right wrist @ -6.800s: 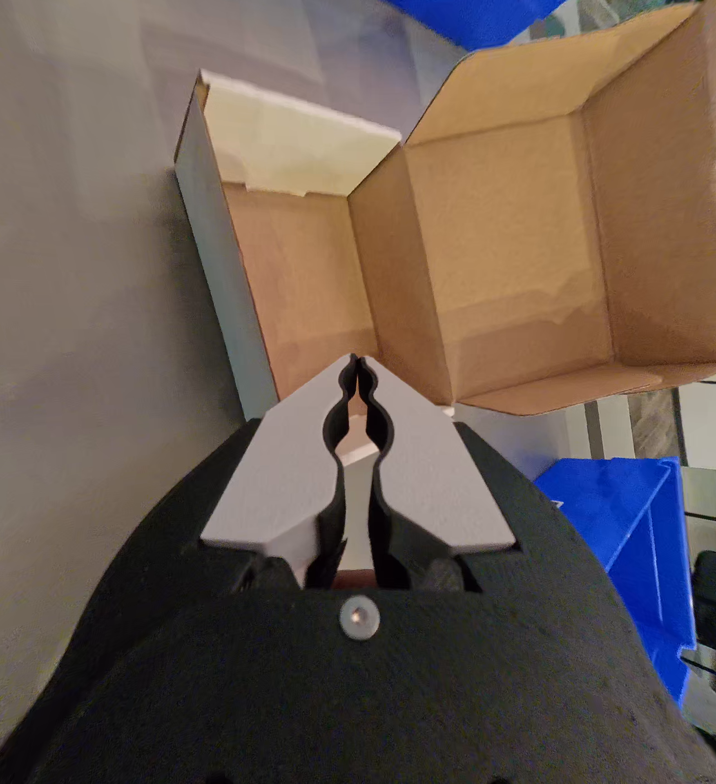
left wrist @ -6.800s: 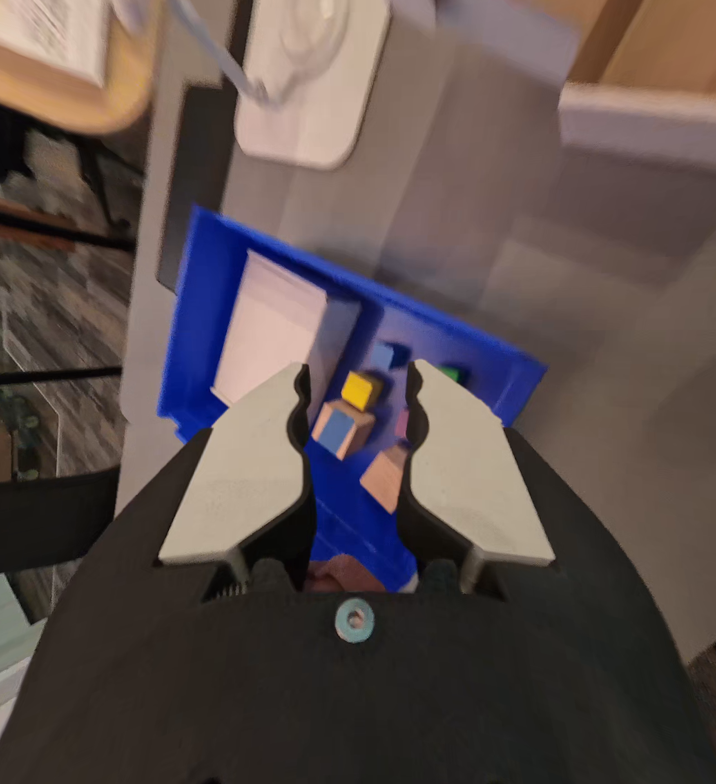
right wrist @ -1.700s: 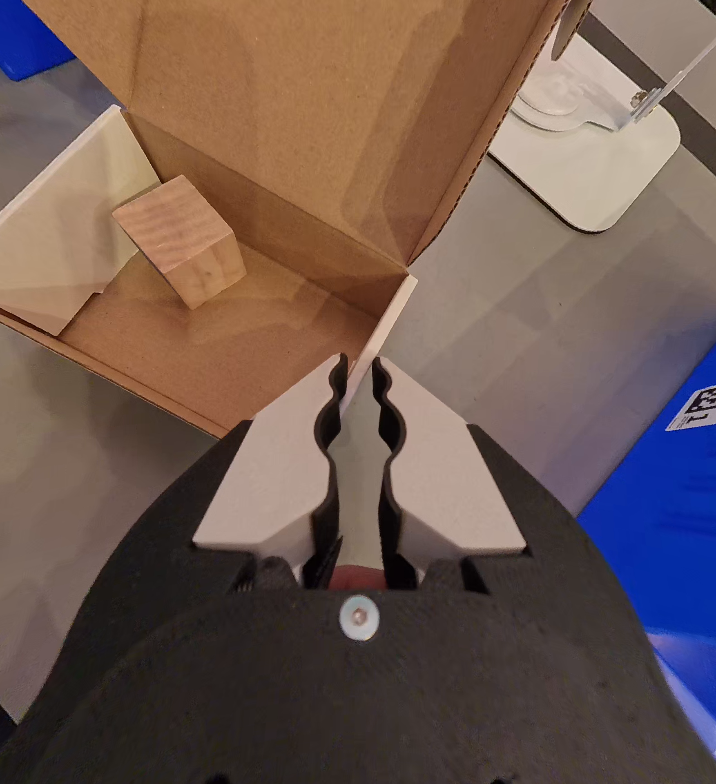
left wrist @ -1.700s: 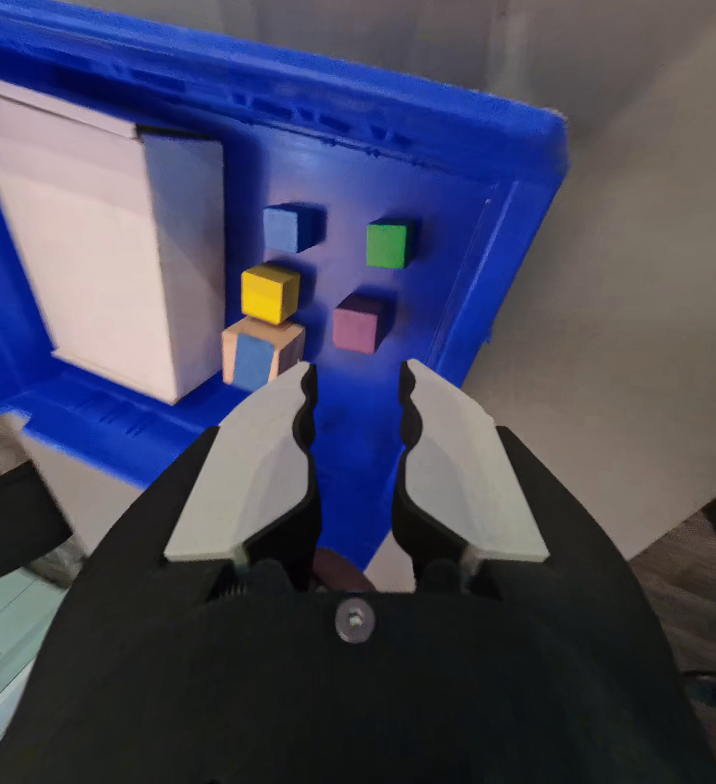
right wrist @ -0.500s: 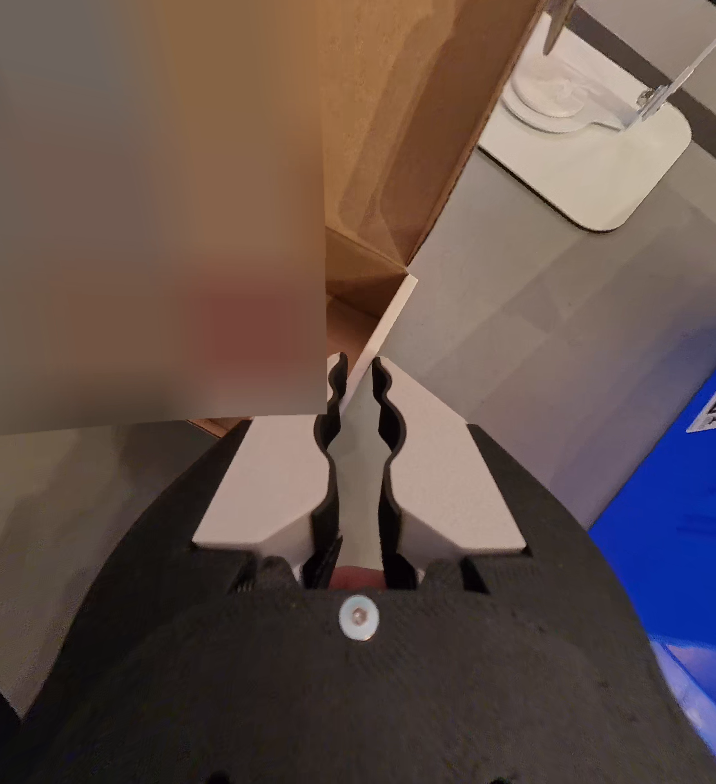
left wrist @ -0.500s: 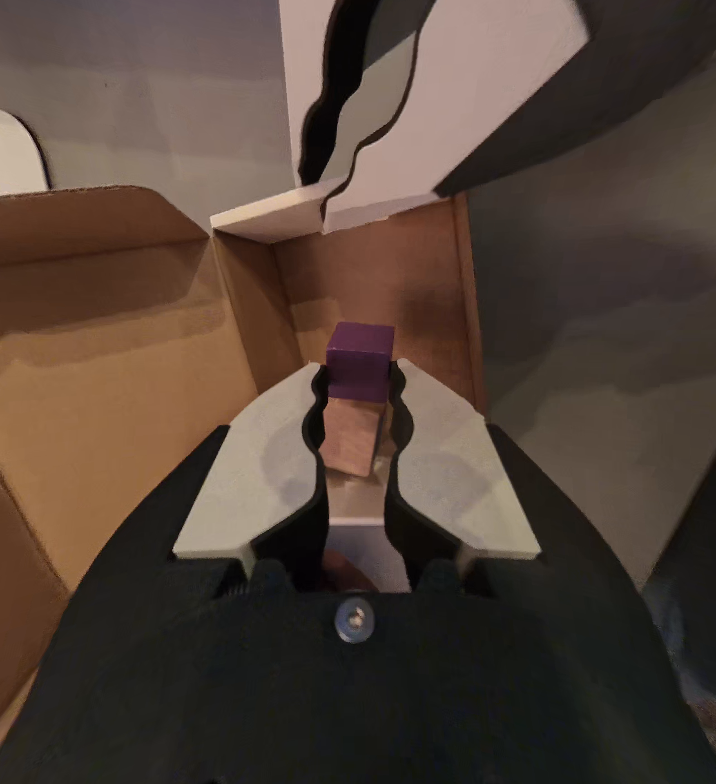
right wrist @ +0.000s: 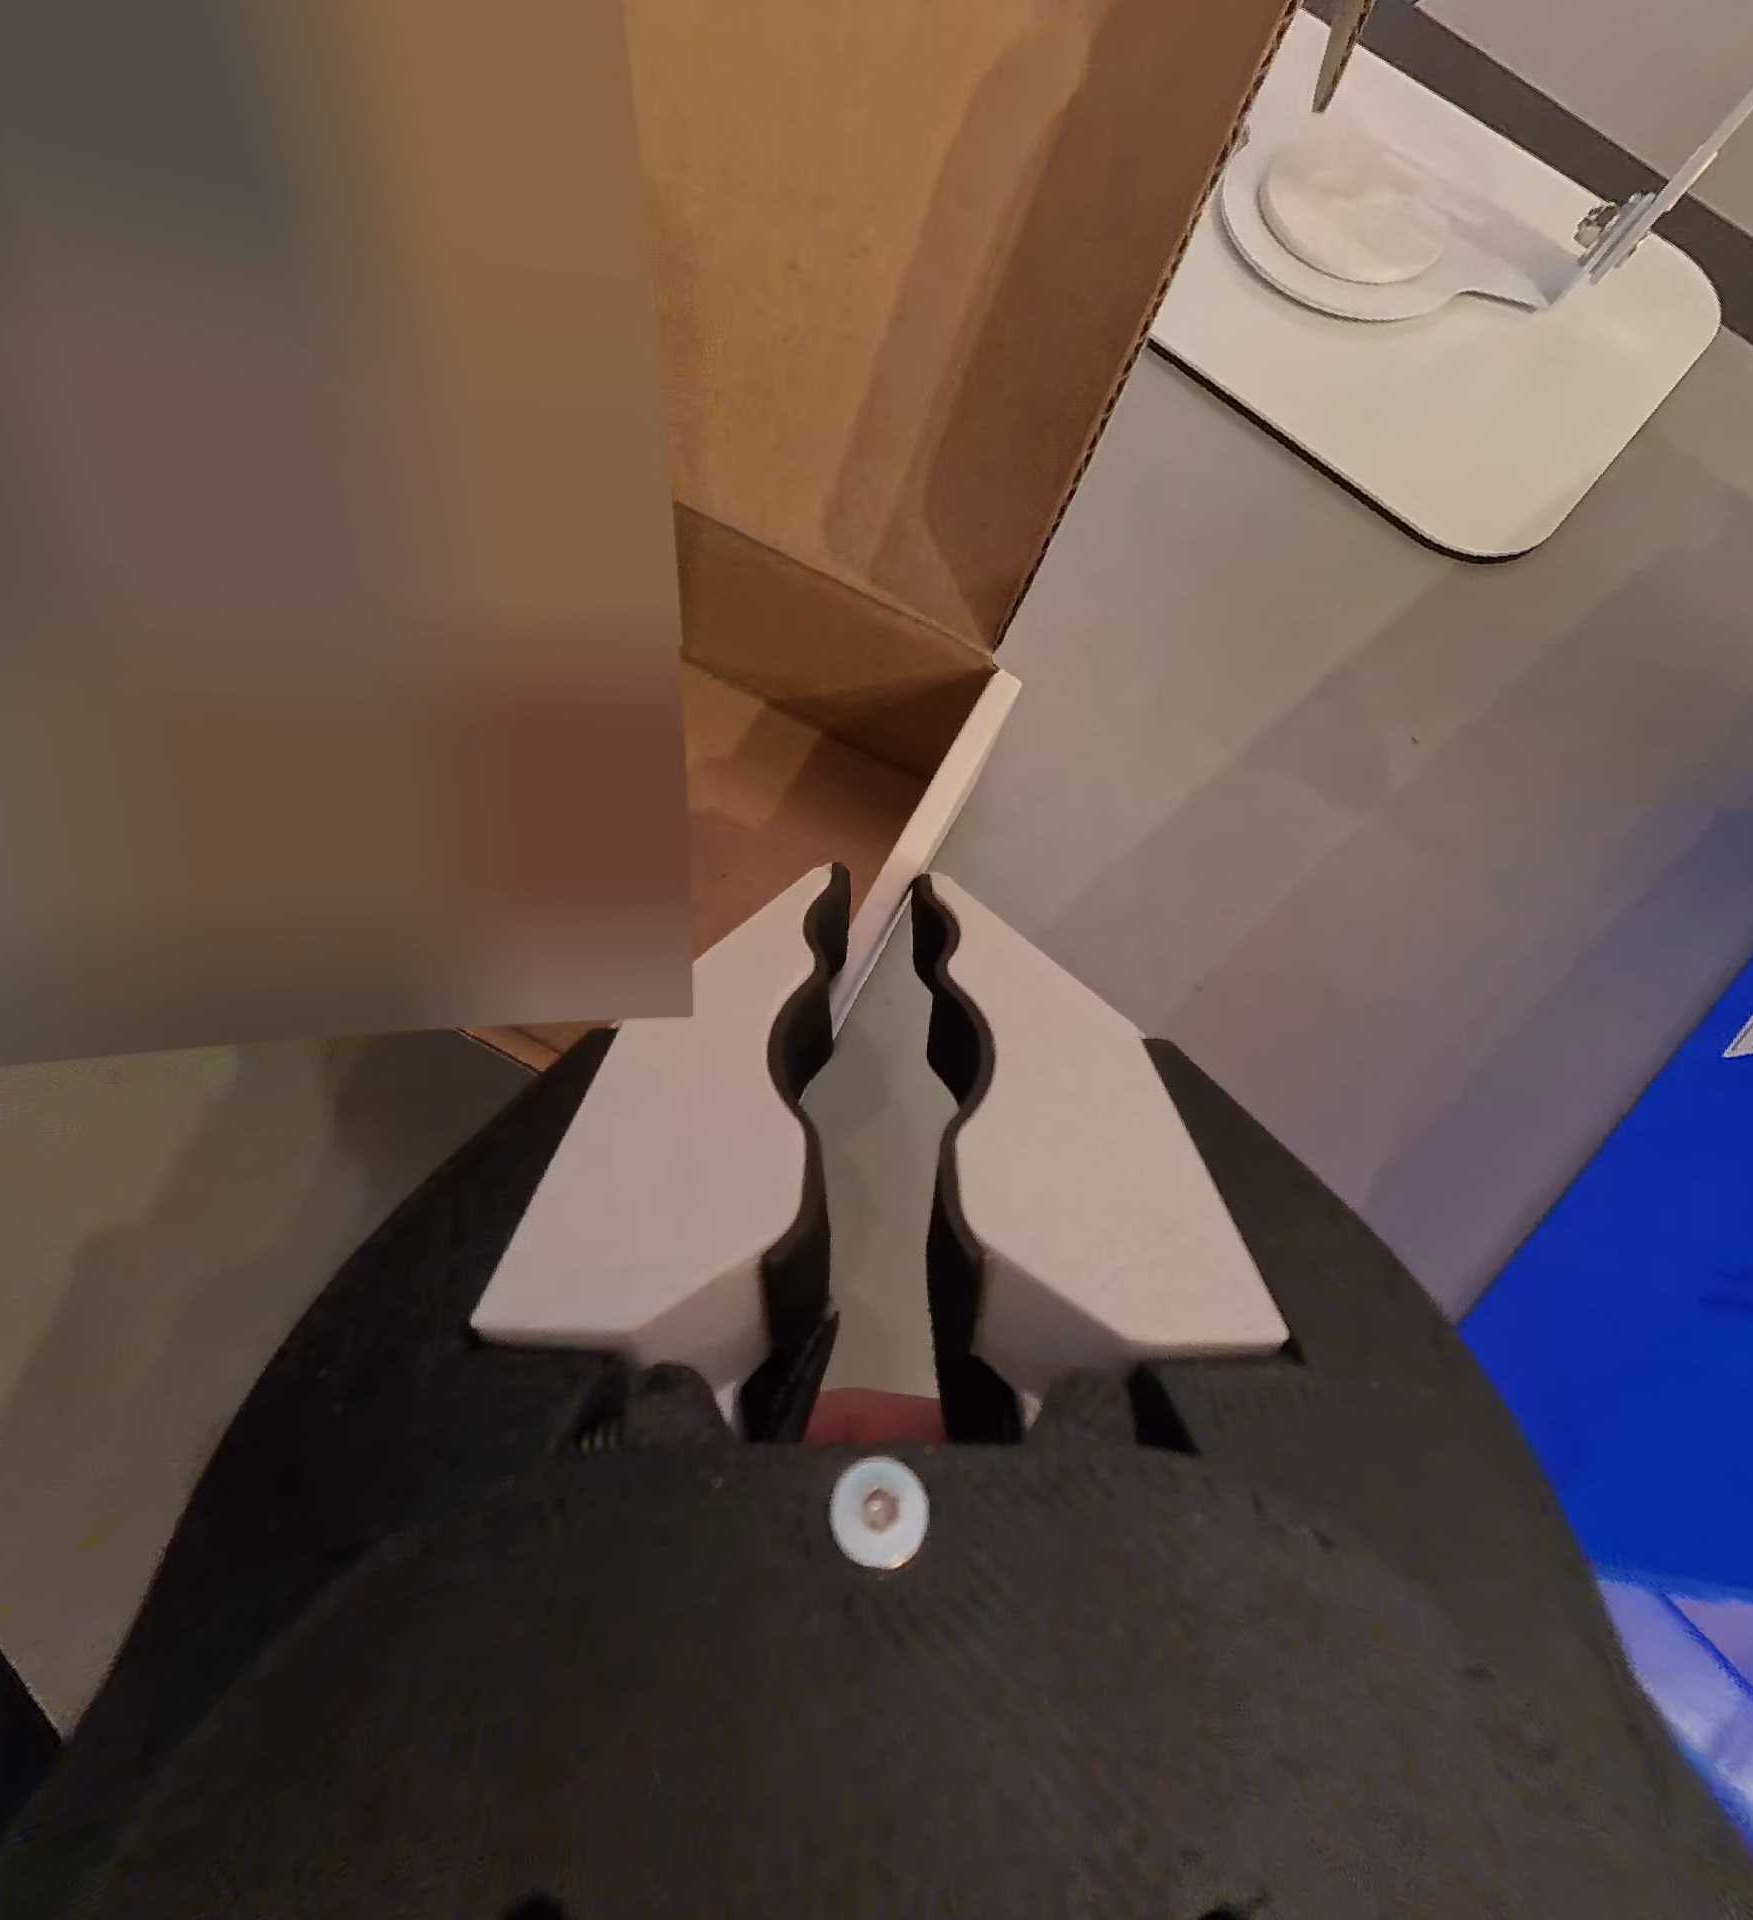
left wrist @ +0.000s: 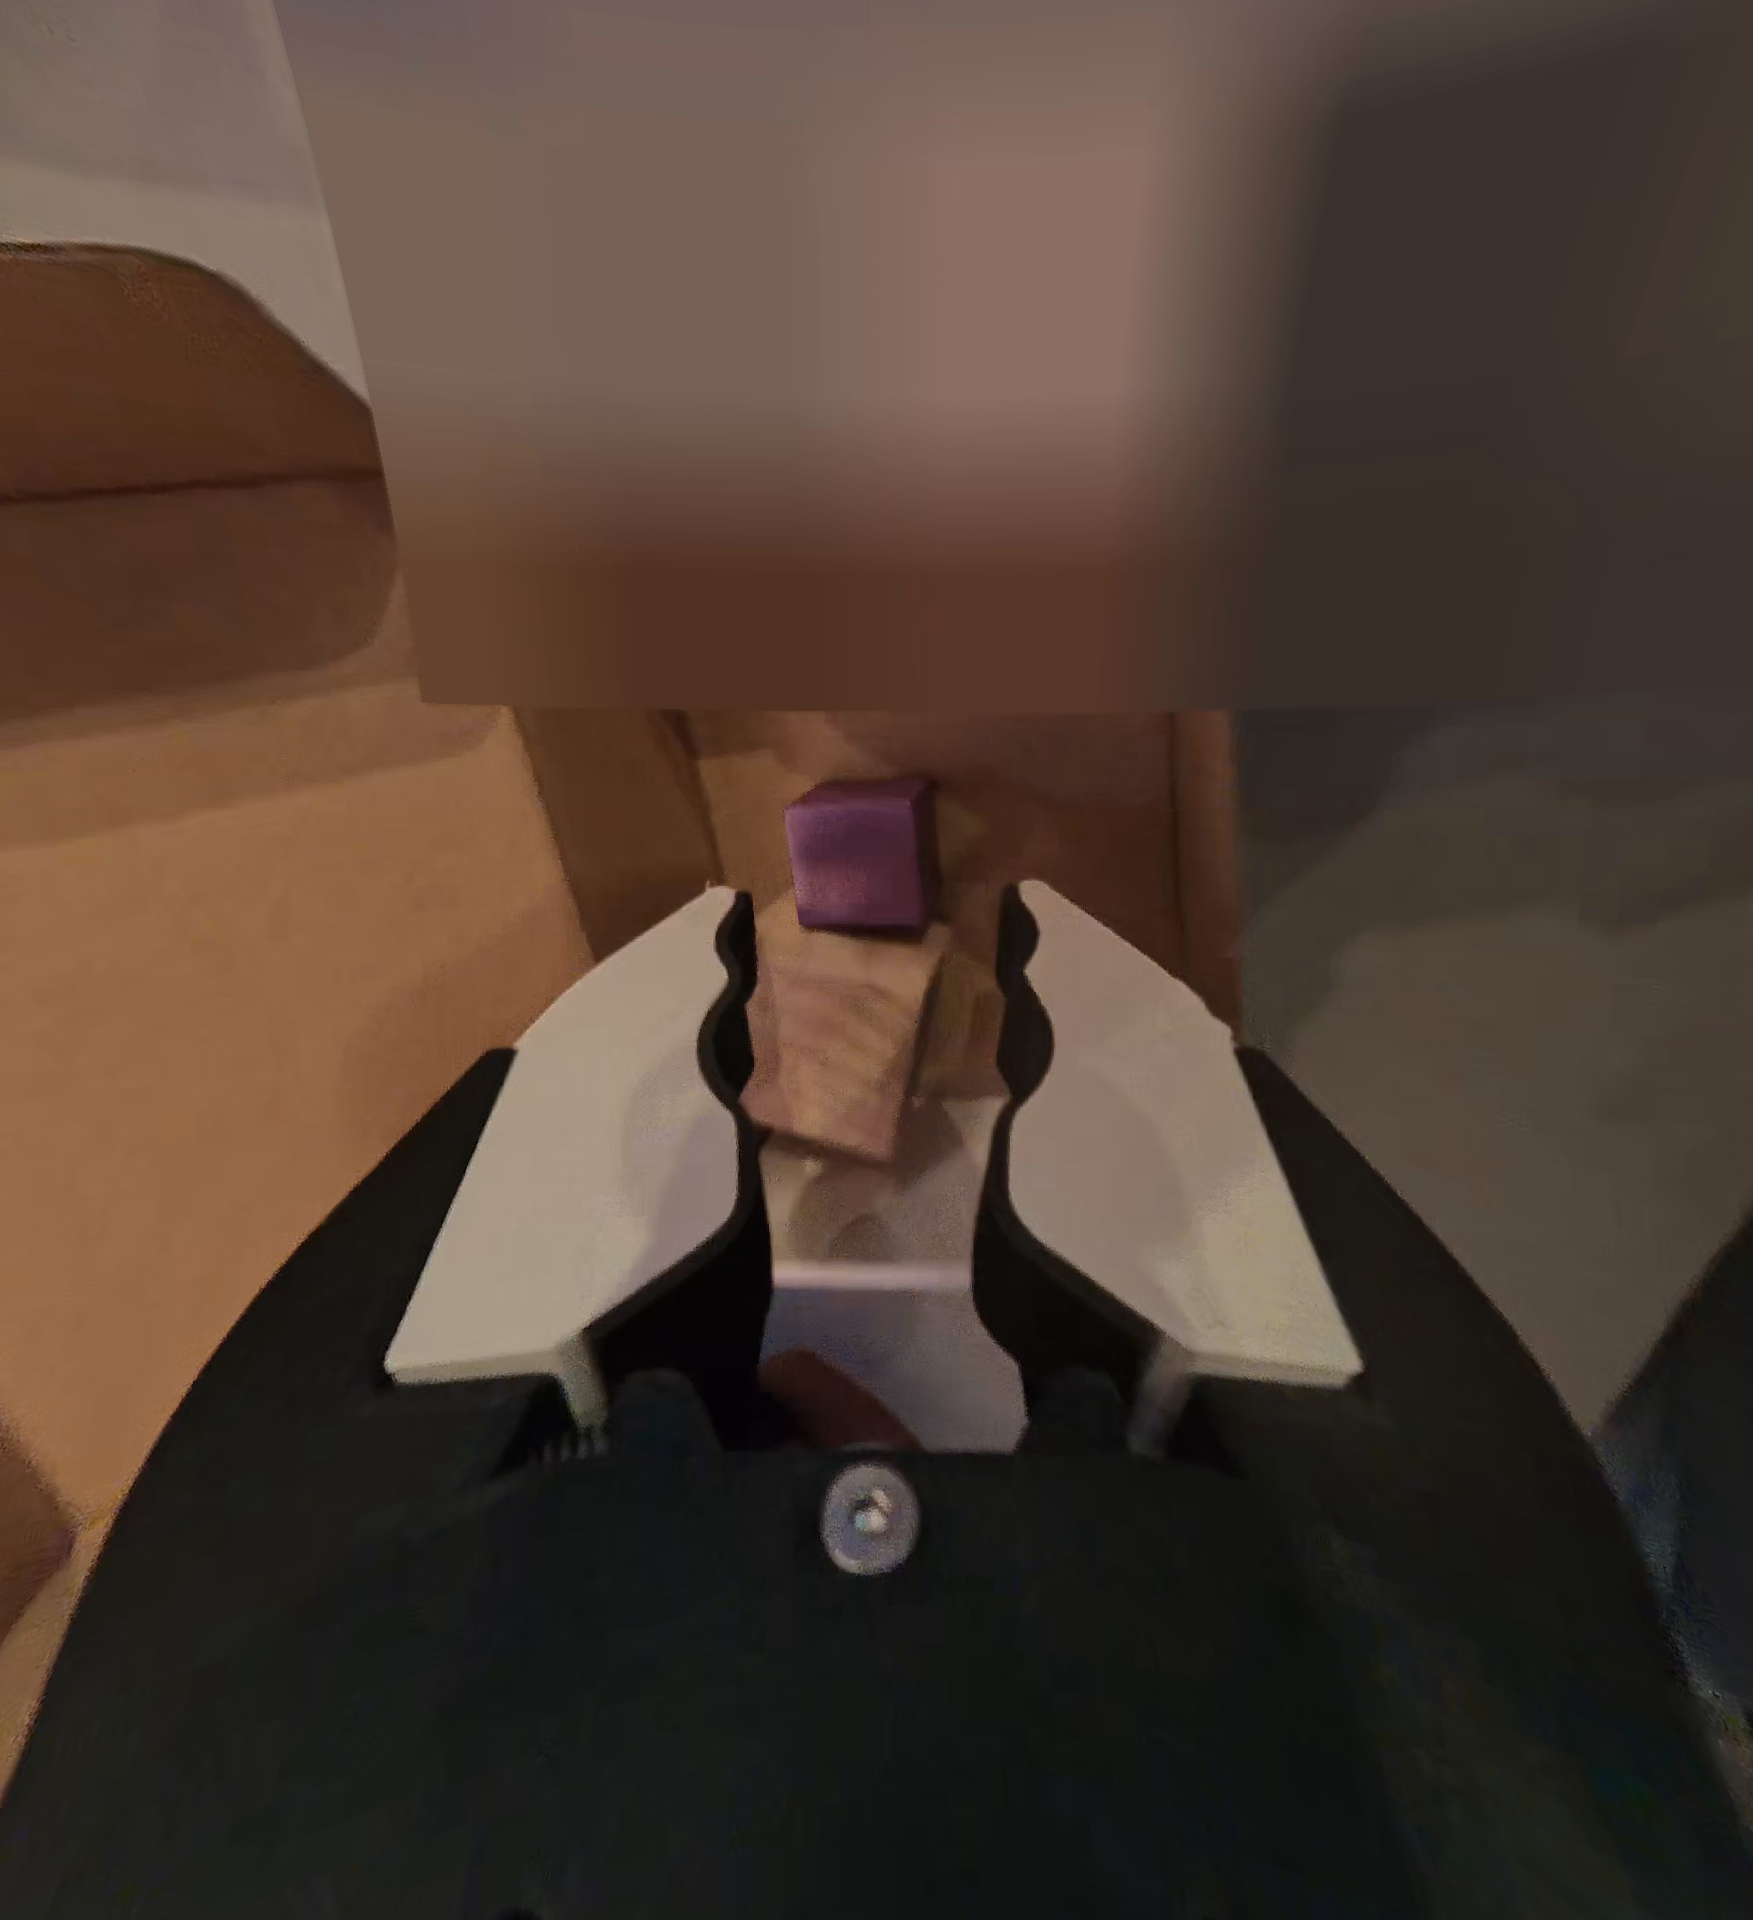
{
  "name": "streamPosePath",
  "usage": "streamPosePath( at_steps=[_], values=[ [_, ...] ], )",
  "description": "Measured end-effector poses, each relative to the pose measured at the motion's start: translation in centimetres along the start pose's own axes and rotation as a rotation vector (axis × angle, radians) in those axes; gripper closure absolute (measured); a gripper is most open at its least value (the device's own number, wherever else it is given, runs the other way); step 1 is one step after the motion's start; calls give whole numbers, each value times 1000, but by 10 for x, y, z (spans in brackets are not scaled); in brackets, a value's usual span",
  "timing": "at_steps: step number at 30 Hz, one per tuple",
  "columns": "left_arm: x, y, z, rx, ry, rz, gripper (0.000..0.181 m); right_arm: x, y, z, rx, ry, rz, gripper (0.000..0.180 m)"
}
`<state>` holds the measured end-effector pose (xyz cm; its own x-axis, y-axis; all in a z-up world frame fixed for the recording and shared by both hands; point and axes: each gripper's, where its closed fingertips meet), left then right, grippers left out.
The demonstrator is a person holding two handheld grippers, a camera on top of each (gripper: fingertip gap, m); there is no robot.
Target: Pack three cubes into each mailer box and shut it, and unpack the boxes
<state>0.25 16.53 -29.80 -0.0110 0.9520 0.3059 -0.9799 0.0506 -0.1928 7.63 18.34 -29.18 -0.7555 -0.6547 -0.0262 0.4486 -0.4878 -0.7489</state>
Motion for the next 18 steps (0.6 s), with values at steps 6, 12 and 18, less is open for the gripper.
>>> streamPosePath(
  at_steps=[6,12,18],
  values=[
    [31,59,95,-62,-130,-1,144,0,0,0,-5,-2,-17,170],
    [77,174,112,50,-220,137,146,1,1,2,-17,9,-72,169],
    [69,225,54,144,-124,152,147,5,3,4,-22,10,-109,169]
  ],
)
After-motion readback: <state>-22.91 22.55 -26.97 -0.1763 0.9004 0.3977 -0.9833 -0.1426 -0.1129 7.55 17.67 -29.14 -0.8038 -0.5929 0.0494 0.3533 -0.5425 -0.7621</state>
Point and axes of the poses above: each gripper's, where its closed fingertips meet, z back along the fingers, y out of its underside, x = y × z across the jaws, and after that the axes turned 4 degrees about -y, right-handed
